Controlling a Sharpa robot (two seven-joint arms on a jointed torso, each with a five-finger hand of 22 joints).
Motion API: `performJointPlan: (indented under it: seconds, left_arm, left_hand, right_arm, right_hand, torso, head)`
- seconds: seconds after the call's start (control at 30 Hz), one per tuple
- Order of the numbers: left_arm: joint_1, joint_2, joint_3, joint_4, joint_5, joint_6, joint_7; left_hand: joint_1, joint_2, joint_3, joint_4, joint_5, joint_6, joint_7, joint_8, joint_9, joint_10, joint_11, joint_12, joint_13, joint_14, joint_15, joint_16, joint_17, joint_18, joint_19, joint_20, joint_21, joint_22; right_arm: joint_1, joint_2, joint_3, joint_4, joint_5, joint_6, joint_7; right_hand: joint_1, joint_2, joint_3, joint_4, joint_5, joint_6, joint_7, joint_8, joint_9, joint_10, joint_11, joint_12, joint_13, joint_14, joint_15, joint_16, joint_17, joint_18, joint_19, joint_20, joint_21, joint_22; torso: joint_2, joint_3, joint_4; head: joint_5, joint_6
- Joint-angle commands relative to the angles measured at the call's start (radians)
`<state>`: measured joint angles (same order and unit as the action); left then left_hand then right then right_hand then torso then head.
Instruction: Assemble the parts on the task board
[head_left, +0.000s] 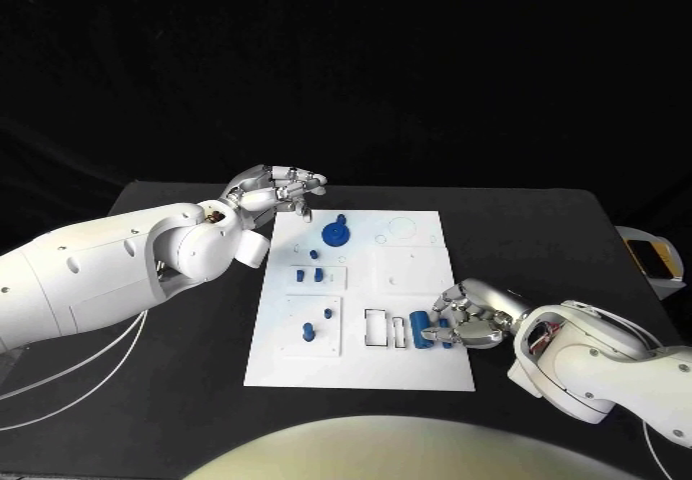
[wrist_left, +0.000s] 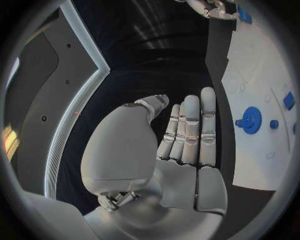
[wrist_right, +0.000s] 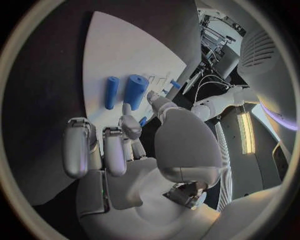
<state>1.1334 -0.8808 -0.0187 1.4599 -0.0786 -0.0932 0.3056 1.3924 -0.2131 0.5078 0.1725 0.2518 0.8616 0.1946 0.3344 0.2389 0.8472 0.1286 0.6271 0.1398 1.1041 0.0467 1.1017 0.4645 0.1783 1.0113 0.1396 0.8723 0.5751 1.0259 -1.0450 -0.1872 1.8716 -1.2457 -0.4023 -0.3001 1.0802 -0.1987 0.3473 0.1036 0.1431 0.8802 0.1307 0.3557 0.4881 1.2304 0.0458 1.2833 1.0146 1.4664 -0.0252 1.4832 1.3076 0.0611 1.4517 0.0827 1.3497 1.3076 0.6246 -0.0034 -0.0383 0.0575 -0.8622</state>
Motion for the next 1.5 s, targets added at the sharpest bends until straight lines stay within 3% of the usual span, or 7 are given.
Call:
performJointPlan:
  seconds: [0.03,0.43,1.03,1.37,1.4,1.5]
  left_arm:
    - [0.001,0.0,0.001,0.004,0.004,0.019,0.004]
    - [0.001,-0.007,0.001,0.009,0.004,0.019,0.002]
    - [0.001,-0.012,0.001,0.013,0.004,0.021,-0.002]
    - [0.001,-0.015,0.001,0.014,0.004,0.02,-0.003]
    - [0.001,-0.016,0.001,0.015,0.004,0.02,-0.004]
    - [0.001,-0.016,0.001,0.015,0.004,0.02,-0.004]
  left_hand:
    - [0.001,0.005,-0.006,0.004,-0.002,-0.009,-0.001,-0.005,0.0,-0.006,-0.001,-0.003,-0.001,-0.006,0.002,-0.007,-0.002,0.006,0.007,0.001,-0.006,-0.002]
    - [0.0,0.005,-0.007,0.004,-0.002,-0.008,-0.001,-0.005,0.0,-0.006,-0.001,-0.003,-0.001,-0.006,0.003,-0.007,-0.002,0.006,0.007,0.001,-0.006,-0.003]
    - [0.0,0.005,-0.007,0.004,-0.002,-0.008,-0.001,-0.005,0.0,-0.006,-0.001,-0.003,-0.001,-0.006,0.003,-0.007,-0.002,0.006,0.007,0.001,-0.006,-0.003]
    - [0.0,0.005,-0.007,0.004,-0.002,-0.008,-0.001,-0.005,0.0,-0.006,-0.001,-0.003,-0.001,-0.006,0.003,-0.007,-0.002,0.006,0.007,0.001,-0.006,-0.003]
    - [0.0,0.005,-0.007,0.004,-0.002,-0.008,-0.001,-0.005,0.0,-0.006,-0.001,-0.003,-0.001,-0.006,0.003,-0.007,-0.002,0.006,0.007,0.001,-0.006,-0.003]
    - [0.0,0.005,-0.007,0.004,-0.002,-0.008,-0.001,-0.005,0.0,-0.006,-0.001,-0.003,-0.001,-0.006,0.003,-0.007,-0.002,0.006,0.007,0.001,-0.006,-0.003]
  right_arm:
    - [-0.002,0.01,0.0,-0.008,-0.031,-0.006,-0.031]
    - [-0.008,0.061,0.0,-0.036,-0.053,0.013,-0.104]
    - [-0.015,0.088,-0.001,-0.035,-0.104,0.048,-0.132]
    - [-0.015,0.092,-0.001,-0.032,-0.171,0.071,-0.151]
    - [-0.015,0.091,-0.001,-0.032,-0.177,0.065,-0.153]
    - [-0.015,0.088,-0.001,-0.029,-0.182,0.049,-0.157]
  right_hand:
    - [-0.009,0.008,-0.008,0.008,0.005,-0.003,-0.003,0.008,0.002,0.005,0.002,0.003,0.002,0.056,0.001,0.003,0.004,-0.006,0.002,-0.001,0.004,0.126]
    - [-0.029,0.003,-0.062,0.062,0.005,-0.005,-0.007,0.025,0.004,0.017,0.0,0.012,0.033,0.058,-0.001,0.007,0.016,-0.007,0.004,-0.002,0.007,0.131]
    - [-0.011,-0.004,-0.104,0.085,0.004,-0.001,-0.01,0.04,0.007,0.043,-0.003,0.036,0.082,0.068,-0.002,0.027,0.07,-0.011,0.014,-0.004,0.024,0.144]
    - [0.097,0.0,-0.131,0.061,0.045,-0.01,-0.009,0.056,0.005,0.045,-0.002,0.038,0.104,0.072,-0.001,0.036,0.1,-0.012,0.015,-0.003,0.027,0.15]
    - [0.146,0.017,-0.105,0.039,0.058,-0.006,-0.01,0.061,0.003,0.053,-0.004,0.044,0.119,0.074,-0.003,0.039,0.109,-0.014,0.019,-0.003,0.034,0.155]
    - [0.155,0.024,-0.088,0.036,0.068,0.002,-0.011,0.064,0.0,0.061,-0.005,0.048,0.131,0.075,-0.003,0.041,0.113,-0.015,0.023,-0.004,0.041,0.16]
  torso:
    - [0.001,0.0002,-0.0002]
    - [-0.001,0.0002,-0.0006]
    - [-0.001,0.0002,-0.0008]
    - [0.0,0.0008,-0.0005]
    - [0.0,0.0009,-0.0006]
    - [0.0,0.0014,-0.0005]
  head:
    - [0.003,-0.001]
    - [0.01,-0.005]
    - [0.005,-0.008]
    - [0.005,-0.01]
    - [0.006,-0.01]
    - [0.006,-0.01]
